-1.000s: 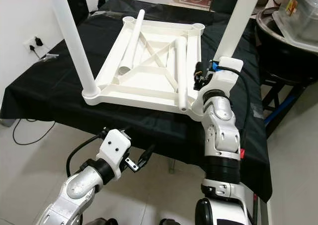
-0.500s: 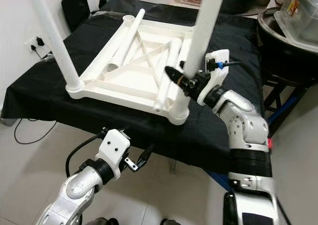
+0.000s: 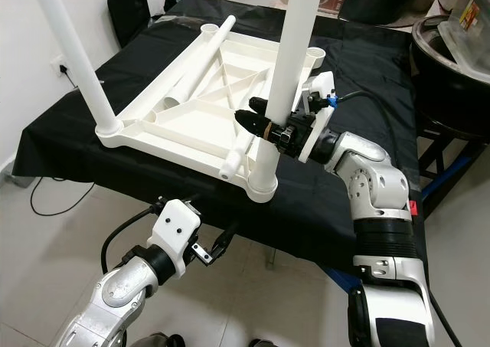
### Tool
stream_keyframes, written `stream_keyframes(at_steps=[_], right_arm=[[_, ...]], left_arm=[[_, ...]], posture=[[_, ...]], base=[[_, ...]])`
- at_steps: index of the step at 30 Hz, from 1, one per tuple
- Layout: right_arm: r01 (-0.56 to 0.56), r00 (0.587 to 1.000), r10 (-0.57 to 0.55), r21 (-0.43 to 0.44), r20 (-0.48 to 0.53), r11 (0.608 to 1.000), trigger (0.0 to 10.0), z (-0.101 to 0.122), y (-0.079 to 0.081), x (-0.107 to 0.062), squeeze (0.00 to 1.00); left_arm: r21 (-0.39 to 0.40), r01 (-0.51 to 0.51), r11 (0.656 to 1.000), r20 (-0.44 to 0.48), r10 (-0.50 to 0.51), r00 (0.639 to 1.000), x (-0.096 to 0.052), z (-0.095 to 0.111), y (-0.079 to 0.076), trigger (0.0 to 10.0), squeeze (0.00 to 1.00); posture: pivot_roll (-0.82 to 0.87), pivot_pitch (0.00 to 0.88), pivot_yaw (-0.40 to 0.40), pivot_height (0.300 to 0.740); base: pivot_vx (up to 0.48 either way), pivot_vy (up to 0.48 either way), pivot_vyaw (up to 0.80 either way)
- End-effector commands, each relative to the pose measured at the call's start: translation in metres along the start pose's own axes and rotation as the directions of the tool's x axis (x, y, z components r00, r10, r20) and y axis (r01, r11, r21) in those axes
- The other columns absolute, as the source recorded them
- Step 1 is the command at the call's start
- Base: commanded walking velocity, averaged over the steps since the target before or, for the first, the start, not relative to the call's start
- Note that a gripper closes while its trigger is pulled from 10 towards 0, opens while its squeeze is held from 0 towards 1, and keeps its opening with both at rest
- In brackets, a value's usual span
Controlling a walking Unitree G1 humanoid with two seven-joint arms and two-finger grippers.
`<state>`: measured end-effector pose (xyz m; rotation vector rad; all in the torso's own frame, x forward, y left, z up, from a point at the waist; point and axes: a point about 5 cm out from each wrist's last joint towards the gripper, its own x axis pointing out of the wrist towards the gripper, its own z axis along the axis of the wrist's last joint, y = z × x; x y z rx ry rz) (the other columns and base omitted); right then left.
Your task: Building children table
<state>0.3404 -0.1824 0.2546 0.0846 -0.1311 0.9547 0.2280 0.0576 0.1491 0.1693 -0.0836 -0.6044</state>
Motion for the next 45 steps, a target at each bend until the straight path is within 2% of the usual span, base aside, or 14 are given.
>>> stream_keyframes(at_steps=[1, 9, 11, 21, 22, 23, 25, 26, 28, 29, 32, 33, 38, 45], right_arm=[[0.066, 0.998, -0.066, 0.033, 0.000, 0.997, 0.0, -0.008, -0.005, 0.002, 0.00], [0.613, 0.790, -0.613, -0.033, -0.007, 0.789, 0.0, -0.016, -0.047, -0.022, 0.00], [0.886, 0.464, -0.886, 0.011, 0.022, 0.464, 0.0, -0.022, -0.056, -0.046, 0.00], [0.975, 0.220, -0.974, 0.015, 0.062, 0.221, 0.0, -0.030, -0.029, -0.050, 0.00], [0.975, 0.220, -0.974, 0.015, 0.062, 0.221, 0.0, -0.030, -0.029, -0.050, 0.00], [0.972, 0.230, -0.972, 0.042, 0.055, 0.233, 7.8, -0.032, -0.019, -0.040, 0.00], [0.968, 0.240, -0.969, 0.060, 0.051, 0.243, 7.8, -0.033, -0.014, -0.032, 0.00], [0.932, 0.349, -0.935, 0.085, 0.059, 0.353, 10.0, -0.034, -0.007, -0.016, 0.00], [0.905, 0.408, -0.911, 0.101, 0.065, 0.413, 10.0, -0.034, -0.003, -0.004, 0.00], [0.877, 0.459, -0.885, 0.114, 0.082, 0.466, 10.0, -0.033, 0.000, 0.003, 1.00], [0.829, 0.540, -0.836, 0.113, 0.098, 0.548, 10.0, -0.032, 0.002, 0.009, 0.90], [0.769, 0.620, -0.778, 0.119, 0.102, 0.629, 10.0, -0.030, 0.002, 0.012, 0.00], [0.502, 0.856, -0.512, 0.128, 0.066, 0.856, 10.0, -0.024, 0.004, 0.012, 0.00], [0.246, 0.969, -0.248, 0.087, 0.010, 0.965, 10.0, -0.015, 0.001, -0.005, 0.00]], left_arm=[[0.002, 0.003, 1.000, -0.007, -0.003, 1.000, -0.002, -0.001, -0.002, 10.0, 0.00], [0.003, 0.008, 1.000, -0.007, -0.008, 1.000, -0.002, -0.002, -0.002, 10.0, 0.00], [0.004, 0.014, 1.000, -0.008, -0.014, 1.000, -0.002, -0.002, -0.003, 10.0, 0.00], [0.003, 0.019, 1.000, -0.004, -0.019, 1.000, -0.001, -0.002, -0.004, 10.0, 0.00], [0.003, 0.019, 1.000, -0.004, -0.019, 1.000, -0.001, -0.002, -0.004, 10.0, 0.00], [0.003, 0.019, 1.000, -0.004, -0.019, 1.000, -0.001, -0.002, -0.004, 10.0, 0.00], [0.002, 0.019, 1.000, -0.004, -0.019, 1.000, -0.001, -0.002, -0.003, 10.0, 0.00], [0.003, 0.020, 1.000, -0.005, -0.020, 1.000, -0.001, -0.002, -0.003, 10.0, 0.00], [0.003, 0.020, 1.000, -0.005, -0.020, 1.000, -0.001, -0.002, -0.004, 10.0, 0.00], [0.002, 0.019, 1.000, -0.005, -0.019, 1.000, 0.000, -0.002, -0.004, 10.0, 0.00], [0.001, 0.017, 1.000, -0.005, -0.017, 1.000, 0.000, -0.002, -0.004, 10.0, 0.00], [0.000, 0.015, 1.000, -0.005, -0.015, 1.000, 0.000, -0.002, -0.004, 10.0, 0.00], [-0.002, 0.013, 1.000, -0.006, -0.013, 1.000, 0.000, -0.002, -0.003, 10.0, 0.00], [-0.001, 0.013, 1.000, -0.006, -0.013, 1.000, 0.001, -0.002, -0.003, 10.0, 0.00]], posture=[[0.13, 0.151, -0.038, 0.740], [0.12, 0.142, -0.033, 0.740], [0.12, 0.138, -0.028, 0.740], [0.12, 0.132, -0.030, 0.740], [0.12, 0.132, -0.030, 0.740], [0.12, 0.133, -0.029, 0.740], [0.12, 0.133, -0.029, 0.740], [0.12, 0.128, -0.029, 0.740], [0.12, 0.130, -0.031, 0.740], [0.12, 0.132, -0.036, 0.740], [0.12, 0.136, -0.034, 0.740], [0.12, 0.136, -0.039, 0.740], [0.12, 0.140, -0.038, 0.740], [0.12, 0.140, -0.039, 0.740]], base=[[0.000, 0.000, 0.00], [0.000, 0.000, 0.00], [0.000, 0.000, 0.00], [0.000, 0.000, 0.00], [0.000, 0.000, 0.00], [0.000, 0.000, 0.00], [0.000, 0.000, 0.00], [0.000, 0.000, 0.00], [0.000, 0.000, 0.00], [0.000, 0.000, 0.00], [0.000, 0.000, 0.00], [0.000, 0.000, 0.00], [0.000, 0.000, 0.00], [0.000, 0.000, 0.00]])
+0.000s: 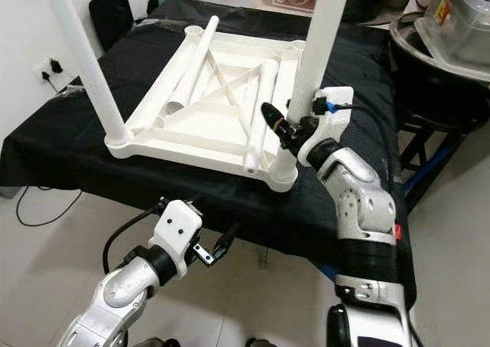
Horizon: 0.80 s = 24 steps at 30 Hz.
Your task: Building children table
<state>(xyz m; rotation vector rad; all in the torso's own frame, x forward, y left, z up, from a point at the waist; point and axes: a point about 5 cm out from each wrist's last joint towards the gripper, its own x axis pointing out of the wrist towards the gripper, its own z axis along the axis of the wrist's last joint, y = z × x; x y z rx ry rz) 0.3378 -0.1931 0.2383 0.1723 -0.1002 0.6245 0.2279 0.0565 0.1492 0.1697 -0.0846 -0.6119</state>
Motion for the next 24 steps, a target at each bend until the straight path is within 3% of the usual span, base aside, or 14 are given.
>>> stream_keyframes(at_steps=[1, 5, 9, 11, 14, 15, 20, 21, 24], right_arm=[[-0.130, 0.991, 0.130, 0.018, -0.012, 0.991, 10.0, 0.002, 0.007, 0.004, 0.00], [-0.243, 0.969, 0.244, 0.023, -0.037, 0.970, 10.0, 0.005, 0.007, 0.004, 0.00], [-0.276, 0.959, 0.277, 0.029, -0.058, 0.961, 10.0, 0.002, 0.006, 0.008, 0.00], [-0.385, 0.919, 0.389, 0.065, -0.059, 0.921, 10.0, 0.001, 0.013, 0.010, 0.00], [-0.446, 0.890, 0.452, 0.095, -0.053, 0.890, 10.0, 0.001, 0.017, 0.011, 0.00], [-0.508, 0.856, 0.515, 0.103, -0.051, 0.855, 10.0, 0.002, 0.021, 0.009, 0.00], [-0.542, 0.836, 0.547, 0.097, -0.042, 0.835, 10.0, 0.003, 0.023, 0.009, 0.00], [-0.524, 0.847, 0.529, 0.095, -0.040, 0.846, 0.0, 0.004, 0.022, 0.012, 0.00], [-0.467, 0.882, 0.470, 0.065, -0.034, 0.882, 0.0, 0.004, 0.018, 0.017, 0.00]], left_arm=[[-0.001, 0.005, 1.000, -0.007, -0.005, 1.000, 0.000, -0.003, -0.002, 10.0, 0.00], [-0.001, 0.001, 1.000, -0.009, -0.001, 1.000, -0.001, -0.003, -0.002, 10.0, 0.00], [0.000, 0.002, 1.000, -0.008, -0.002, 1.000, -0.001, -0.002, -0.002, 10.0, 0.00], [-0.001, 0.001, 1.000, -0.008, -0.001, 1.000, -0.001, -0.002, -0.002, 10.0, 0.00], [0.000, 0.000, 1.000, -0.008, 0.000, 1.000, -0.001, -0.002, -0.002, 10.0, 0.00], [-0.001, 0.000, 1.000, -0.005, 0.000, 1.000, -0.002, -0.001, -0.002, 10.0, 0.00], [-0.003, -0.002, 1.000, -0.005, 0.002, 1.000, -0.002, -0.001, -0.001, 10.0, 0.00], [-0.003, -0.002, 1.000, -0.005, 0.002, 1.000, -0.002, -0.001, -0.001, 10.0, 0.00], [-0.003, -0.003, 1.000, -0.006, 0.003, 1.000, -0.002, -0.001, -0.001, 10.0, 0.00]], posture=[[0.12, 0.142, -0.040, 0.740], [0.13, 0.145, -0.038, 0.740], [0.13, 0.147, -0.039, 0.740], [0.13, 0.148, -0.039, 0.740], [0.13, 0.150, -0.041, 0.740], [0.13, 0.152, -0.038, 0.740], [0.14, 0.155, -0.040, 0.740], [0.14, 0.157, -0.041, 0.740], [0.13, 0.156, -0.041, 0.740]], base=[[0.000, 0.000, 0.00], [0.000, 0.000, 0.00], [0.000, 0.000, 0.00], [0.000, 0.000, 0.00], [0.000, 0.000, 0.00], [0.000, 0.000, 0.00], [0.000, 0.000, 0.00], [0.000, 0.000, 0.00], [0.000, 0.000, 0.00]])
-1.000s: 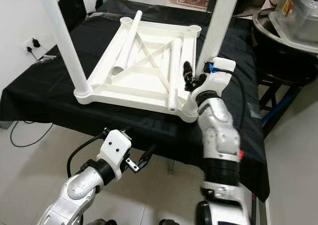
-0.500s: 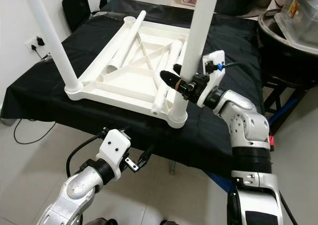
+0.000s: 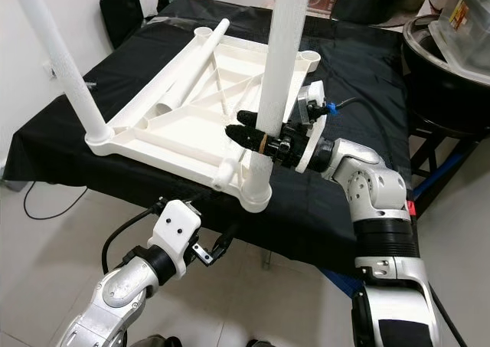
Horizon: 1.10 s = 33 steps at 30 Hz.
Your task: Building children table
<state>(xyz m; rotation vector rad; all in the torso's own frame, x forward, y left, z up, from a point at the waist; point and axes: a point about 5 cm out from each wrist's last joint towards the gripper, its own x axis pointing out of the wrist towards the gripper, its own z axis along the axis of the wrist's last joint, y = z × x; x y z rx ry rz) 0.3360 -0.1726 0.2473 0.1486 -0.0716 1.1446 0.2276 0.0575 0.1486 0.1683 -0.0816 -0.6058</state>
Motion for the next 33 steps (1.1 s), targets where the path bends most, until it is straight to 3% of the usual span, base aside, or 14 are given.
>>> stream_keyframes(at_steps=[1, 9, 14, 15, 16, 18, 21, 22, 23, 24, 28, 29, 32, 33], right_arm=[[0.049, 0.998, -0.049, 0.017, 0.031, 0.999, 0.0, -0.001, -0.006, 0.005, 0.00], [0.385, 0.918, -0.383, -0.002, 0.108, 0.923, 0.0, 0.000, -0.029, -0.009, 0.00], [0.621, 0.782, -0.618, -0.026, 0.079, 0.783, 0.0, -0.007, -0.042, -0.020, 0.00], [0.824, 0.567, -0.822, -0.030, 0.047, 0.566, 0.0, -0.016, -0.050, -0.036, 0.00], [0.824, 0.567, -0.822, -0.030, 0.047, 0.566, 0.0, -0.016, -0.050, -0.036, 0.00], [0.928, 0.371, -0.927, 0.011, 0.053, 0.372, 0.0, -0.020, -0.050, -0.048, 0.00], [0.976, 0.215, -0.973, 0.021, 0.083, 0.217, 0.0, -0.022, -0.045, -0.055, 0.00], [0.976, 0.215, -0.973, 0.021, 0.083, 0.217, 0.0, -0.022, -0.045, -0.055, 0.00], [0.999, 0.033, -0.990, 0.026, 0.138, 0.037, 0.0, -0.024, -0.033, -0.058, 0.00], [0.999, -0.023, -0.989, 0.045, 0.145, -0.016, 0.0, -0.026, -0.026, -0.056, 0.00], [0.998, -0.046, -0.988, 0.054, 0.145, -0.039, 0.0, -0.030, -0.016, -0.047, 0.00], [0.996, 0.017, -0.993, 0.086, 0.114, 0.027, 10.0, -0.034, -0.011, -0.031, 0.00], [0.978, 0.176, -0.976, 0.093, 0.130, 0.189, 10.0, -0.031, -0.006, -0.009, 0.00], [0.978, 0.176, -0.976, 0.093, 0.130, 0.189, 10.0, -0.031, -0.006, -0.009, 0.00]], left_arm=[[0.000, 0.002, 1.000, -0.003, -0.002, 1.000, -0.001, 0.000, -0.002, 10.0, 0.00], [-0.002, 0.004, 1.000, -0.006, -0.004, 1.000, -0.001, -0.001, -0.002, 10.0, 0.00], [-0.002, 0.004, 1.000, -0.006, -0.004, 1.000, -0.001, -0.001, -0.002, 10.0, 0.00], [0.000, 0.006, 1.000, -0.007, -0.006, 1.000, -0.001, -0.001, -0.002, 10.0, 0.00], [0.000, 0.006, 1.000, -0.007, -0.006, 1.000, -0.001, -0.001, -0.002, 10.0, 0.00], [0.001, 0.011, 1.000, -0.008, -0.011, 1.000, -0.001, -0.001, -0.002, 10.0, 0.00], [0.001, 0.016, 1.000, -0.008, -0.016, 1.000, -0.001, -0.002, -0.003, 10.0, 0.00], [0.001, 0.016, 1.000, -0.008, -0.016, 1.000, -0.001, -0.002, -0.003, 10.0, 0.00], [0.001, 0.019, 1.000, -0.007, -0.019, 1.000, -0.001, -0.002, -0.003, 10.0, 0.00], [0.002, 0.020, 1.000, -0.006, -0.020, 1.000, -0.001, -0.001, -0.003, 10.0, 0.00], [0.002, 0.017, 1.000, -0.005, -0.017, 1.000, -0.001, -0.001, -0.004, 10.0, 0.00], [0.001, 0.015, 1.000, -0.005, -0.015, 1.000, -0.001, -0.001, -0.004, 10.0, 0.00], [0.000, 0.015, 1.000, -0.006, -0.015, 1.000, -0.001, -0.002, -0.004, 10.0, 0.00], [0.000, 0.015, 1.000, -0.006, -0.015, 1.000, -0.001, -0.002, -0.004, 10.0, 0.00]], posture=[[0.13, 0.156, -0.041, 0.740], [0.13, 0.158, -0.038, 0.740], [0.13, 0.159, -0.038, 0.740], [0.12, 0.155, -0.035, 0.740], [0.12, 0.155, -0.035, 0.740], [0.11, 0.152, -0.031, 0.740], [0.11, 0.151, -0.029, 0.740], [0.11, 0.151, -0.029, 0.740], [0.11, 0.149, -0.030, 0.740], [0.11, 0.149, -0.030, 0.740], [0.12, 0.144, -0.034, 0.740], [0.12, 0.143, -0.036, 0.740], [0.12, 0.140, -0.032, 0.740], [0.12, 0.140, -0.032, 0.740]], base=[[0.000, 0.000, 0.00], [0.000, 0.000, 0.00], [0.000, 0.000, 0.00], [0.000, 0.000, 0.00], [0.000, 0.000, 0.00], [0.000, 0.000, 0.00], [0.000, 0.000, 0.00], [0.000, 0.000, 0.00], [0.000, 0.000, 0.00], [0.000, 0.000, 0.00], [0.000, 0.000, 0.00], [0.000, 0.000, 0.00], [0.000, 0.000, 0.00], [0.000, 0.000, 0.00]])
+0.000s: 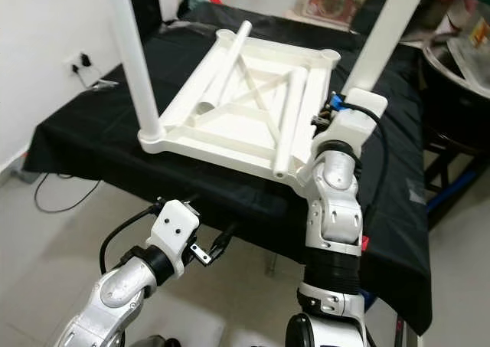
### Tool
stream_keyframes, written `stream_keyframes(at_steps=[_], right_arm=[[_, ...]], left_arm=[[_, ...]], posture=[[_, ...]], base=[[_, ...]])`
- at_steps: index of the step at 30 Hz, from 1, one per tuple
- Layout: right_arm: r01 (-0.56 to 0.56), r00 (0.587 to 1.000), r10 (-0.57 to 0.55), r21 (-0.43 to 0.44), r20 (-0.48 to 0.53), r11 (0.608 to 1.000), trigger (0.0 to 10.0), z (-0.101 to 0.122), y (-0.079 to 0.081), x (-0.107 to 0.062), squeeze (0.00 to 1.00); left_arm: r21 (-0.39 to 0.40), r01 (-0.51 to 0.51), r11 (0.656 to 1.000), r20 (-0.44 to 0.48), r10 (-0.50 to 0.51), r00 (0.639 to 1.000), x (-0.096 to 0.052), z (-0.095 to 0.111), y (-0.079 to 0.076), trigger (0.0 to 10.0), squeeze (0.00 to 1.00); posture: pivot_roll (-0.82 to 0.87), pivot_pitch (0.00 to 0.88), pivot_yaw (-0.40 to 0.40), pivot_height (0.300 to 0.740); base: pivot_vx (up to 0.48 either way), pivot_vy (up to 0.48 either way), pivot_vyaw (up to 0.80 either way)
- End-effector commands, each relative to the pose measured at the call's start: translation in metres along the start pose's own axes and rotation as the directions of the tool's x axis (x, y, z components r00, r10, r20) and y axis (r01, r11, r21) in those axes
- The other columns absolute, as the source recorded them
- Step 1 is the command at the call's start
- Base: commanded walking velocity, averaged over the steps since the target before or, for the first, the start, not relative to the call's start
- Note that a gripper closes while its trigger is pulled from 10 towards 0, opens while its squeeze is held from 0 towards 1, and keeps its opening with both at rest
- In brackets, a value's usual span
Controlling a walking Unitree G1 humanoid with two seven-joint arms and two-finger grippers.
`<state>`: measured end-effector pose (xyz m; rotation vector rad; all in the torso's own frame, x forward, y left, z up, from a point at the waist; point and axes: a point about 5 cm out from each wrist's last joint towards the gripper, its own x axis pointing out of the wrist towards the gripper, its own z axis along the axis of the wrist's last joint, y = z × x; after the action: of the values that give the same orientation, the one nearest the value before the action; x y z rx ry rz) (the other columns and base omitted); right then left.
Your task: Building children table
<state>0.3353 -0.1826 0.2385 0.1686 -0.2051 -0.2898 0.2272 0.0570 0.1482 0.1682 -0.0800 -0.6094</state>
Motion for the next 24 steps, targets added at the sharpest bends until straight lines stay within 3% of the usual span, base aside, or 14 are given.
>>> stream_keyframes(at_steps=[1, 2, 4, 5, 7, 9, 10, 12, 14, 17, 18, 19, 21, 24], right_arm=[[-0.057, 0.993, 0.062, 0.051, -0.101, 0.997, 10.0, -0.022, 0.004, -0.003, 0.20], [-0.102, 0.989, 0.108, 0.065, -0.098, 0.993, 10.0, -0.021, 0.007, -0.003, 1.00], [-0.179, 0.979, 0.186, 0.085, -0.088, 0.980, 10.0, -0.017, 0.011, 0.000, 1.00], [-0.268, 0.957, 0.277, 0.106, -0.086, 0.958, 10.0, -0.016, 0.016, 0.001, 0.00], [-0.325, 0.938, 0.336, 0.119, -0.085, 0.938, 10.0, -0.015, 0.019, 0.002, 0.00], [-0.524, 0.828, 0.552, 0.210, -0.102, 0.825, 10.0, -0.012, 0.024, 0.001, 0.00], [-0.633, 0.743, 0.662, 0.217, -0.101, 0.743, 10.0, -0.009, 0.023, -0.002, 0.00], [-0.751, 0.619, 0.778, 0.211, -0.106, 0.626, 10.0, -0.005, 0.020, -0.007, 0.00], [-0.751, 0.619, 0.778, 0.211, -0.106, 0.626, 10.0, -0.005, 0.020, -0.007, 0.00], [-0.871, 0.416, 0.906, 0.251, -0.081, 0.422, 10.0, 0.008, 0.013, -0.010, 0.00], [-0.889, 0.371, 0.926, 0.262, -0.065, 0.375, 10.0, 0.011, 0.012, -0.011, 0.00], [-0.889, 0.371, 0.926, 0.262, -0.065, 0.375, 10.0, 0.011, 0.012, -0.011, 0.00], [-0.926, 0.267, 0.962, 0.262, -0.055, 0.272, 10.0, 0.015, 0.011, -0.014, 0.00], [-0.933, 0.241, 0.969, 0.262, -0.056, 0.247, 10.0, 0.016, 0.011, -0.014, 0.00]], left_arm=[[0.000, 0.013, 1.000, -0.004, -0.013, 1.000, -0.001, -0.001, -0.004, 10.0, 0.00], [-0.001, 0.015, 1.000, -0.005, -0.015, 1.000, -0.001, -0.002, -0.004, 10.0, 0.00], [-0.001, 0.016, 1.000, -0.004, -0.016, 1.000, 0.000, -0.002, -0.004, 10.0, 0.00], [-0.001, 0.016, 1.000, -0.005, -0.016, 1.000, 0.000, -0.002, -0.005, 10.0, 0.00], [-0.001, 0.016, 1.000, -0.005, -0.016, 1.000, 0.000, -0.002, -0.005, 10.0, 0.00], [-0.002, 0.014, 1.000, -0.005, -0.015, 1.000, 0.000, -0.002, -0.005, 10.0, 0.00], [-0.002, 0.014, 1.000, -0.004, -0.014, 1.000, 0.000, -0.002, -0.005, 10.0, 0.00], [-0.002, 0.015, 1.000, -0.004, -0.015, 1.000, 0.000, -0.002, -0.005, 10.0, 0.00], [-0.002, 0.015, 1.000, -0.004, -0.015, 1.000, 0.000, -0.002, -0.005, 10.0, 0.00], [-0.001, 0.014, 1.000, -0.003, -0.014, 1.000, 0.001, -0.002, -0.005, 10.0, 0.00], [0.000, 0.013, 1.000, -0.002, -0.013, 1.000, 0.001, -0.002, -0.004, 10.0, 0.00], [0.000, 0.013, 1.000, -0.002, -0.013, 1.000, 0.001, -0.002, -0.004, 10.0, 0.00], [0.000, 0.010, 1.000, -0.003, -0.010, 1.000, 0.001, -0.001, -0.004, 10.0, 0.00], [0.000, 0.009, 1.000, -0.003, -0.008, 1.000, 0.001, -0.001, -0.004, 10.0, 0.00]], posture=[[0.11, 0.138, -0.036, 0.740], [0.11, 0.138, -0.035, 0.740], [0.11, 0.138, -0.035, 0.740], [0.11, 0.132, -0.038, 0.740], [0.11, 0.132, -0.038, 0.740], [0.11, 0.131, -0.038, 0.740], [0.11, 0.129, -0.040, 0.740], [0.11, 0.130, -0.040, 0.740], [0.11, 0.130, -0.040, 0.740], [0.12, 0.139, -0.046, 0.740], [0.12, 0.139, -0.046, 0.740], [0.12, 0.139, -0.046, 0.740], [0.12, 0.141, -0.047, 0.740], [0.12, 0.142, -0.048, 0.740]], base=[[0.000, 0.000, 0.00], [0.000, 0.000, 0.00], [0.000, 0.000, 0.00], [0.000, 0.000, 0.00], [0.000, 0.000, 0.00], [0.000, 0.000, 0.00], [0.000, 0.000, 0.00], [0.000, 0.000, 0.00], [0.000, 0.000, 0.00], [0.000, 0.000, 0.00], [0.000, 0.000, 0.00], [0.000, 0.000, 0.00], [0.000, 0.000, 0.00], [0.000, 0.000, 0.00]])
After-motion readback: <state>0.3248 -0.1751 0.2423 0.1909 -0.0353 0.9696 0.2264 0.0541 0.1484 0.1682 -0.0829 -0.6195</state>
